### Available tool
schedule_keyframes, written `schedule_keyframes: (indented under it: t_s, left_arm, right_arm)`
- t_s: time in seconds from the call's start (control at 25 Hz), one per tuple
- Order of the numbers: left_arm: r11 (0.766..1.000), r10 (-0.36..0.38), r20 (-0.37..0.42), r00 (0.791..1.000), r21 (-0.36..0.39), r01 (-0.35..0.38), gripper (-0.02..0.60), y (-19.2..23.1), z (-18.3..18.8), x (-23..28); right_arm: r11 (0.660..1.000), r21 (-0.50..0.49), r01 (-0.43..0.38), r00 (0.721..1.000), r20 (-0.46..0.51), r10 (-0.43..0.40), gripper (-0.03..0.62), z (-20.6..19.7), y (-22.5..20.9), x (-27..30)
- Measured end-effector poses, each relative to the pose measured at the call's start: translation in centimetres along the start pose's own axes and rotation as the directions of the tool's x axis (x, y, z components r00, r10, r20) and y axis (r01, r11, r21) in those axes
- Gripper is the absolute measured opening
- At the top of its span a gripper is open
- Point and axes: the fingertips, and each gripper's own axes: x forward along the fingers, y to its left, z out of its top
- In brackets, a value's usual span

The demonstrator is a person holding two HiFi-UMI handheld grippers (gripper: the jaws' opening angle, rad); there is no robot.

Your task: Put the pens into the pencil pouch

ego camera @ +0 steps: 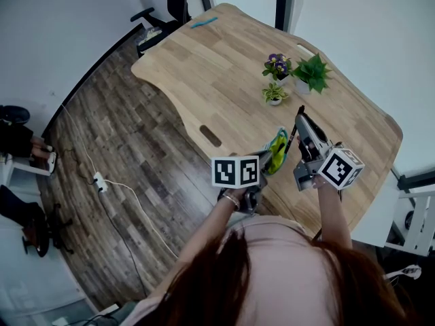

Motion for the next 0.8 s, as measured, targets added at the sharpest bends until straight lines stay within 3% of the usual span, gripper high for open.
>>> schedule_keyframes:
  t_s: [0.4, 0.8]
  left_arm:
    - [1.0, 0.005, 0.003, 1.0, -0.01, -0.005, 0.012, 0.2, 0.1, 0.0]
    - [1.0, 0.008, 0.008, 1.0, -0.022, -0.008, 0.012, 0.4, 0.2, -0.1]
  right_arm:
    - [0.997, -0.067, -0.03, 0.998, 0.044, 0.033, 0.049, -1.4, 0.2, 0.5]
    - [0.986, -0.169, -0.002, 0.999, -0.042, -0.005, 0.05, -5.0, -0.4, 0.5]
